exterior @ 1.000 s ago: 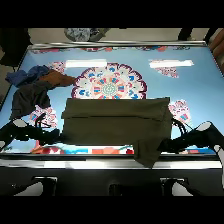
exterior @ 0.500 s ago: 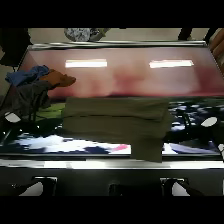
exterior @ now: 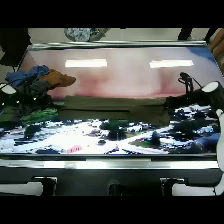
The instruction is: Fold the shirts.
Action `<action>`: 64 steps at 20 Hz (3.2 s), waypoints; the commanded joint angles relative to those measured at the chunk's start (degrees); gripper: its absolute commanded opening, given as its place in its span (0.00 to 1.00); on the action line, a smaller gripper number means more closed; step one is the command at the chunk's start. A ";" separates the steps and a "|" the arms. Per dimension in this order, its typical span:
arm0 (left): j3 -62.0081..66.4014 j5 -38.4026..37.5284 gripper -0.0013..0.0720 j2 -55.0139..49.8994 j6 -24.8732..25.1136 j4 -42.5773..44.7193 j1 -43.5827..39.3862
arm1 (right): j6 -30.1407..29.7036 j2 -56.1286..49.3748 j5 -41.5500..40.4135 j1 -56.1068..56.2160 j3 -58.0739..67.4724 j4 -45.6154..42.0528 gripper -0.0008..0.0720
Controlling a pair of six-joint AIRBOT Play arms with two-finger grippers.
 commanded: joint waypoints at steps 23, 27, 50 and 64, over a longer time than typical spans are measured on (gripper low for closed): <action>22.62 -6.88 0.92 0.33 -2.75 -0.04 -7.28 | -2.67 -16.96 12.46 -12.57 1.36 13.09 1.00; 22.62 -6.88 0.92 3.10 -2.71 -0.04 -12.76 | -2.69 -17.62 7.93 -7.67 1.36 19.50 0.99; 15.19 20.22 0.06 -23.34 -2.73 -35.04 -50.42 | 6.08 30.10 20.11 0.24 1.36 9.51 0.07; 15.15 6.97 0.06 -5.38 1.25 -0.39 -39.17 | 5.27 20.57 10.25 12.46 1.38 16.15 0.07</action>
